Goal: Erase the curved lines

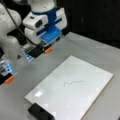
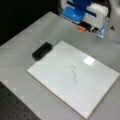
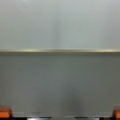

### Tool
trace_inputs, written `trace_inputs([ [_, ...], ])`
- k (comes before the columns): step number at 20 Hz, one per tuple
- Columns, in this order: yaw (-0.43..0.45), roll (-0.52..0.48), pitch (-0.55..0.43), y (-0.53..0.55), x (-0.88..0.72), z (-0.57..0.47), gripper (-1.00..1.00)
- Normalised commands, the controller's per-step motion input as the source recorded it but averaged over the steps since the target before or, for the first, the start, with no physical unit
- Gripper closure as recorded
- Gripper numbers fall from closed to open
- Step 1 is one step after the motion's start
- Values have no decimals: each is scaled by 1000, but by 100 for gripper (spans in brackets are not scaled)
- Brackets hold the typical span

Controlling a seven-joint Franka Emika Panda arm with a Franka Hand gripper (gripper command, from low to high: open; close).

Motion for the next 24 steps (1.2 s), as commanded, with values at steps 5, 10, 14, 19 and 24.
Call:
trace_inputs([
  [5, 132, 16, 137, -46, -8, -7, -100],
  [10, 156, 59, 95, -75, 65, 37, -100],
  [14, 133, 60, 81, -131, 141, 69, -100],
  [19, 116, 21, 66, -283, 286, 27, -100],
  [24, 175, 23, 72, -388, 311, 1, -100],
])
